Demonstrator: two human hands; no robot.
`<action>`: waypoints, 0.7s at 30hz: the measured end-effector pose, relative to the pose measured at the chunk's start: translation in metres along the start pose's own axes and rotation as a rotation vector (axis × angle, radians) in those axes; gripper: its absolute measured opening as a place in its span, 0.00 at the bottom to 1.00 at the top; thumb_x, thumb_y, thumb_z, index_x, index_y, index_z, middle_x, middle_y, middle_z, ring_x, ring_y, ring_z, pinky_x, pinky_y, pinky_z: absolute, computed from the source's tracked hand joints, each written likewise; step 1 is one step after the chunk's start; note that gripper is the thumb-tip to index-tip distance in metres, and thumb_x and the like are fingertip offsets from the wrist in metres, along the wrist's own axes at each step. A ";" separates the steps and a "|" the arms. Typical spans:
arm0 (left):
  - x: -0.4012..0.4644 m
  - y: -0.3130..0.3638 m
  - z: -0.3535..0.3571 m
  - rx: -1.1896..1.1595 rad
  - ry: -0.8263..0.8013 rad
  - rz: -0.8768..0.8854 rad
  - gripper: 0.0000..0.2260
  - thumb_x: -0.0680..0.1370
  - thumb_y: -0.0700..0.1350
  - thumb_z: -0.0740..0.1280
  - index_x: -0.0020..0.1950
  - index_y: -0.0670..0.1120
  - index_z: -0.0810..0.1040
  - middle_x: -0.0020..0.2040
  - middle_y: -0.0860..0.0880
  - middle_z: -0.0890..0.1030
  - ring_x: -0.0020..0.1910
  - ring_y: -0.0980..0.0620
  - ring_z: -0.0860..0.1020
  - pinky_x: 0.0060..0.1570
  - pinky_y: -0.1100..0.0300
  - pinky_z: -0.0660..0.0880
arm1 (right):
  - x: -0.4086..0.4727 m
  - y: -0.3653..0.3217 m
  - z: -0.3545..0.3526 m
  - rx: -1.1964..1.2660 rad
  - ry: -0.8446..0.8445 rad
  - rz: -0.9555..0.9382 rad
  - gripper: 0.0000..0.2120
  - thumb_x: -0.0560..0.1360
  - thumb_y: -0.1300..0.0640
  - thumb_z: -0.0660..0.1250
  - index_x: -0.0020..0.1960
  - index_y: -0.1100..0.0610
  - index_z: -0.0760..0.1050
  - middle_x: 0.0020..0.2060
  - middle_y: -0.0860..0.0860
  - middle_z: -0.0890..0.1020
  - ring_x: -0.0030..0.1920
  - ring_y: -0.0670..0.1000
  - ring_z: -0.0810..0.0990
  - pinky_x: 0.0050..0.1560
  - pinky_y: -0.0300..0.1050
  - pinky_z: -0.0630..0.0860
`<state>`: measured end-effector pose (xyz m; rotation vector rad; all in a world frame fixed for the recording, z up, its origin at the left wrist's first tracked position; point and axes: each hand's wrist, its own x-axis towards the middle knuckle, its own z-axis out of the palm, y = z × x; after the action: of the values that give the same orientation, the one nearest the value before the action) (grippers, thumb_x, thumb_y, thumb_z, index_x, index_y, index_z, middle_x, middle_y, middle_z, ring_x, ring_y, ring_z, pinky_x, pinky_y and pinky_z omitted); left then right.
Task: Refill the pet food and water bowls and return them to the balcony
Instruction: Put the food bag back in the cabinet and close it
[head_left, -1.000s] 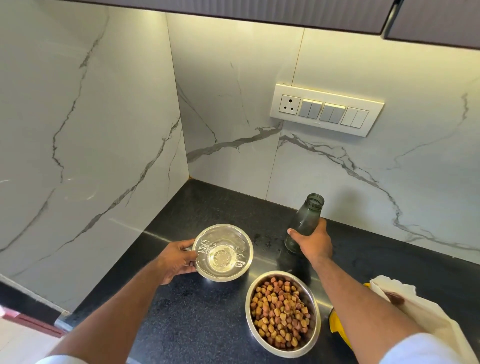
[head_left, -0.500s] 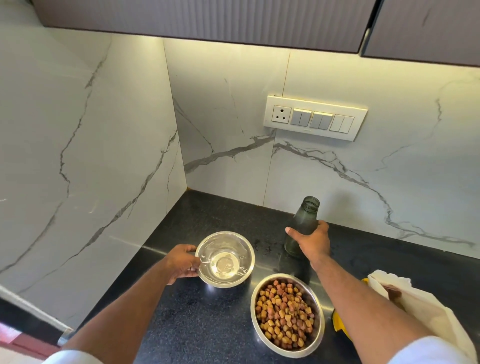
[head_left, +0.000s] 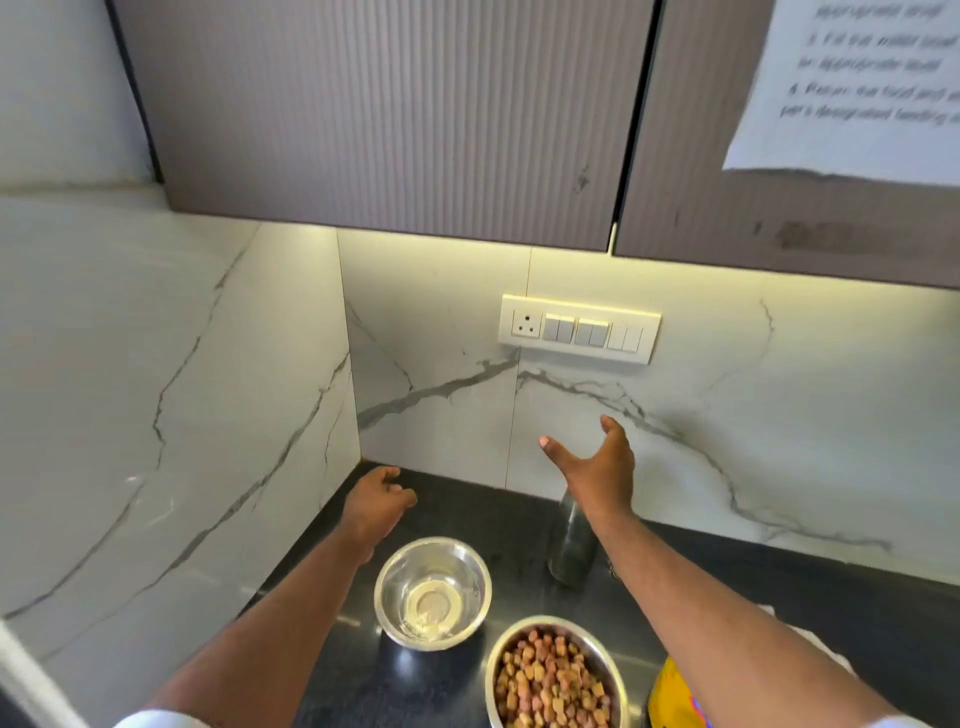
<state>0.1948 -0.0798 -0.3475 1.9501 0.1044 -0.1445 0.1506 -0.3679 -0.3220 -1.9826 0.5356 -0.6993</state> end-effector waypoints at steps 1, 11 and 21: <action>-0.002 0.017 -0.001 -0.020 0.009 0.041 0.24 0.76 0.39 0.72 0.72 0.44 0.73 0.49 0.46 0.80 0.45 0.48 0.78 0.56 0.47 0.79 | 0.002 -0.017 -0.002 0.028 0.001 -0.029 0.52 0.65 0.33 0.79 0.79 0.53 0.62 0.76 0.54 0.70 0.77 0.57 0.67 0.73 0.57 0.70; -0.035 0.193 -0.007 -0.274 0.165 0.520 0.29 0.77 0.44 0.74 0.74 0.53 0.66 0.59 0.52 0.78 0.53 0.57 0.78 0.40 0.68 0.73 | -0.001 -0.188 -0.038 0.664 -0.098 -0.242 0.30 0.70 0.45 0.81 0.67 0.52 0.75 0.60 0.46 0.84 0.61 0.46 0.82 0.63 0.46 0.78; -0.086 0.239 -0.016 -0.527 0.339 0.590 0.38 0.76 0.36 0.72 0.79 0.48 0.54 0.59 0.50 0.79 0.53 0.59 0.80 0.41 0.65 0.76 | -0.038 -0.249 -0.061 1.212 -0.175 0.006 0.09 0.75 0.56 0.77 0.52 0.56 0.79 0.45 0.52 0.86 0.47 0.51 0.87 0.43 0.44 0.83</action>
<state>0.1440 -0.1547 -0.1096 1.3915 -0.1961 0.5532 0.1030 -0.2663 -0.0884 -0.8782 -0.0410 -0.6085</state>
